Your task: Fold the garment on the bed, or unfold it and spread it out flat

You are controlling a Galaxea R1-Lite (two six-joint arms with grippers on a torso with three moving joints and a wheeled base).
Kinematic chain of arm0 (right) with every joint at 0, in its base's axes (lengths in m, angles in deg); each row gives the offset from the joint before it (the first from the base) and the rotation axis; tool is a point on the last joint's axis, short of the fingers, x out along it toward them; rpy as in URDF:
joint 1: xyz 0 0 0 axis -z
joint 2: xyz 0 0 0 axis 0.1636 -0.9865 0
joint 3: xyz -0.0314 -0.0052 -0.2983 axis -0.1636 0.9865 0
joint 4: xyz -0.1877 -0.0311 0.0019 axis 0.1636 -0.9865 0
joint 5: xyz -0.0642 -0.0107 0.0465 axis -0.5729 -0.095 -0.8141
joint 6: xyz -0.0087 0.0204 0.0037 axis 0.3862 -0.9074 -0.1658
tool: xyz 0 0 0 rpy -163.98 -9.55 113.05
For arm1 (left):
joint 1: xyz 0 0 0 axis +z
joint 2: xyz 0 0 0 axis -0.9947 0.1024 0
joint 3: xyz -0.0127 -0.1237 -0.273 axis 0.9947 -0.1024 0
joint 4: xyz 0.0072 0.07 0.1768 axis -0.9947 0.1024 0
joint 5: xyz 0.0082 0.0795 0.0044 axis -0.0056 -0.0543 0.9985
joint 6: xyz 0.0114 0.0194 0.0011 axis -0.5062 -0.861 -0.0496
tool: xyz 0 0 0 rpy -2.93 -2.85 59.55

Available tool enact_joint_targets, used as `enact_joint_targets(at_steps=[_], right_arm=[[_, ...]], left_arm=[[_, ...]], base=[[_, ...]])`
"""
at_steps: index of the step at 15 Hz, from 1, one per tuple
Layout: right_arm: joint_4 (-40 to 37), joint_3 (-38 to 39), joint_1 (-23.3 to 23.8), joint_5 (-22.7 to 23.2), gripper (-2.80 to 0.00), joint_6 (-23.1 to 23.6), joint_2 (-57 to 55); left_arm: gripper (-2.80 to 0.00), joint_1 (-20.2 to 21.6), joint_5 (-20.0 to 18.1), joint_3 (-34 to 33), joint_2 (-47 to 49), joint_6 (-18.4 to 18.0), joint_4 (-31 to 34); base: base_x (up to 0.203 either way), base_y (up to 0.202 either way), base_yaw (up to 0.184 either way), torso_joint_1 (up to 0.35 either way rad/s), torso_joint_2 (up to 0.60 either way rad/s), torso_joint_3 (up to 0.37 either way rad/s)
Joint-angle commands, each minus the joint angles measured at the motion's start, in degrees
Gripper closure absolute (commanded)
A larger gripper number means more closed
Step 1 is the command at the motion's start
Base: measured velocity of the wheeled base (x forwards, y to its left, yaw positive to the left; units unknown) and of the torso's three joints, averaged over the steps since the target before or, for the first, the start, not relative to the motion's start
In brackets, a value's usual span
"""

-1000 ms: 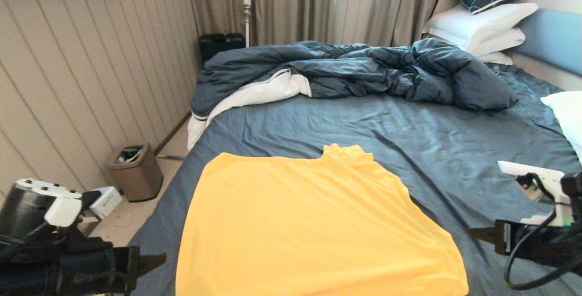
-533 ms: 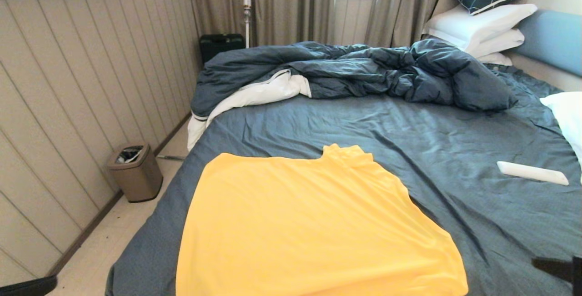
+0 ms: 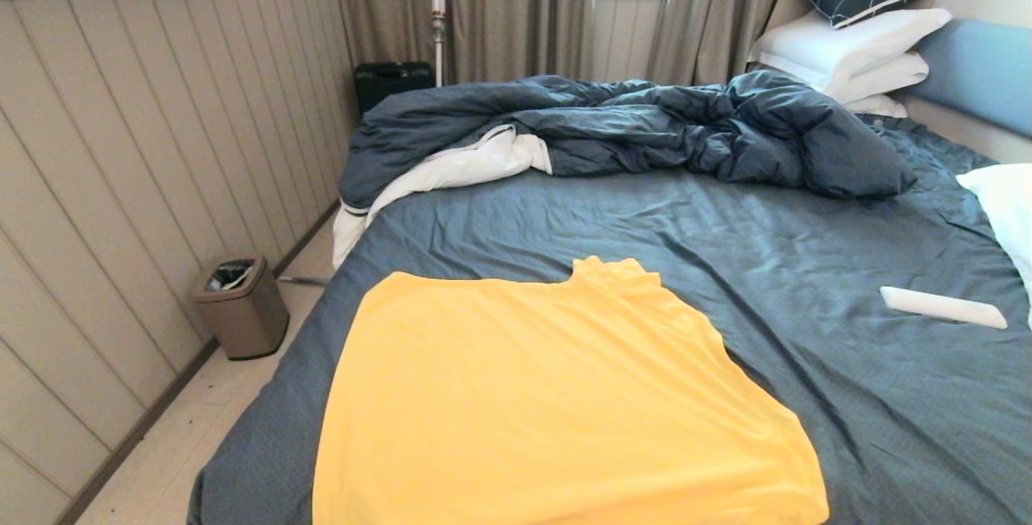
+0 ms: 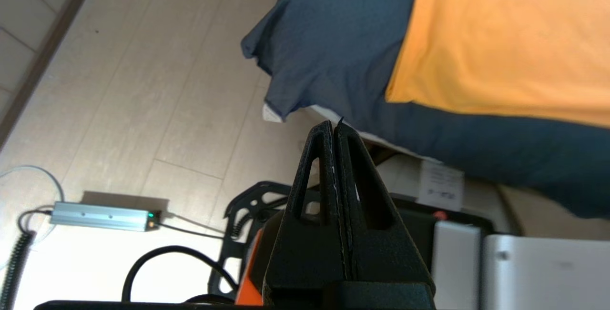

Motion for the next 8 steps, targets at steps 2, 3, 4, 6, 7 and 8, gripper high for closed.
enact_joint_targets(at_steps=[2,3,4,6,7,8], right_arm=[[4.0,6.46,1.28,-0.5,0.0,1.03,12.82],[7.07,10.02,1.96,-0.6,0.0,1.95,15.35],[10.5,12.67,2.4,-0.67,0.0,3.04,17.97],[13.3,14.25,2.73,-0.98,0.0,3.75,21.07],[14.26,14.83,2.75,-1.29,0.0,4.06,22.74],[17.38,16.34,2.79,-2.05,0.0,4.52,24.01]], left_arm=[[0.0,0.88,-1.03,-7.33,-3.93,-0.86,-6.19],[0.0,1.06,-1.94,-8.72,-3.97,-3.19,-10.43],[0.0,3.17,-2.35,-9.15,-4.59,-5.19,-11.55],[0.0,8.34,-2.94,-10.04,-7.09,-8.24,-10.11],[0.0,8.03,-3.09,-11.54,-8.93,-8.94,-9.85],[0.0,7.66,-3.3,-14.75,-10.83,-9.71,-11.33]], base=[[0.0,0.0,0.0,0.0,0.0,0.0],[0.0,0.0,0.0,0.0,0.0,0.0],[0.0,0.0,0.0,0.0,0.0,0.0],[0.0,0.0,0.0,0.0,0.0,0.0],[0.0,0.0,0.0,0.0,0.0,0.0],[0.0,0.0,0.0,0.0,0.0,0.0]])
